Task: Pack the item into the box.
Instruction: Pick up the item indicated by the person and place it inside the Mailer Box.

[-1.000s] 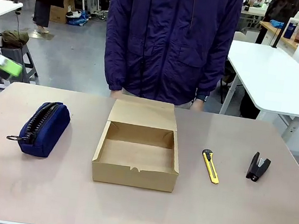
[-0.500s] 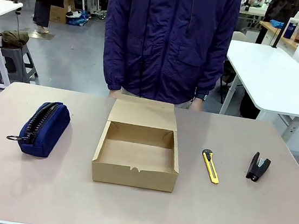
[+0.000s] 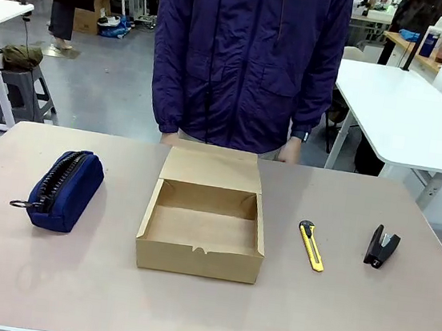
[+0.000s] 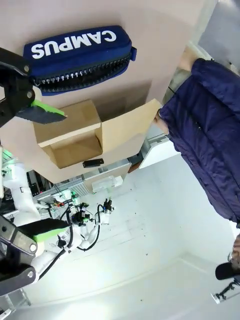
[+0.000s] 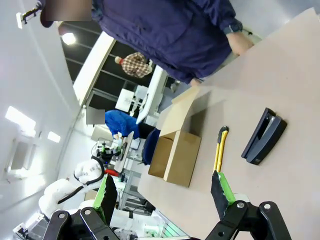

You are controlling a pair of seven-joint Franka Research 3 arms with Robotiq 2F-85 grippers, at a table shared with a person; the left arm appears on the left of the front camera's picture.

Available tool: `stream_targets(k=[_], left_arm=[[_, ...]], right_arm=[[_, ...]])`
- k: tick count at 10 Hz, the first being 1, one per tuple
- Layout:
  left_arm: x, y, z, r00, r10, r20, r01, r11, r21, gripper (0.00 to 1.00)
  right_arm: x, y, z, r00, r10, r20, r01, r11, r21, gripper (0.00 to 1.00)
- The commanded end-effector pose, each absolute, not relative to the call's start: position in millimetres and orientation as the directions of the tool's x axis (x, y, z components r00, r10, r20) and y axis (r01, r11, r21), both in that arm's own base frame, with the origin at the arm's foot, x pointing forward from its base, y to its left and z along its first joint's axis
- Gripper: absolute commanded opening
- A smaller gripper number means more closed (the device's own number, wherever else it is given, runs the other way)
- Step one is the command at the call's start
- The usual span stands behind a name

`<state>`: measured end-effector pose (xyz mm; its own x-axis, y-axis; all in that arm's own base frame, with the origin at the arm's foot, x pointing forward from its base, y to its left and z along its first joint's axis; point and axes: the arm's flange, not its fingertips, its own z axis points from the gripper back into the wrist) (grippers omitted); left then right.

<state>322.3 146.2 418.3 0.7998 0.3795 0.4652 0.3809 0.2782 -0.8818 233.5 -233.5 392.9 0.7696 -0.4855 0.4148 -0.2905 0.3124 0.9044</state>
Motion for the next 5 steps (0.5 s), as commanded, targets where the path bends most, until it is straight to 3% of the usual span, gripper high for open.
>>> stream_targets(k=[1,5], left_arm=[[314.0,151.9,427.1,0.778,0.384,0.497,0.428,0.255,-0.867,1.00],[314.0,151.9,427.1,0.778,0.384,0.497,0.428,0.255,-0.867,1.00]], right_arm=[[224.3,-236.1,398.3,0.764,-0.479,0.431,-0.312,0.310,0.898,1.00],[224.3,-236.1,398.3,0.764,-0.479,0.431,-0.312,0.310,0.898,1.00]])
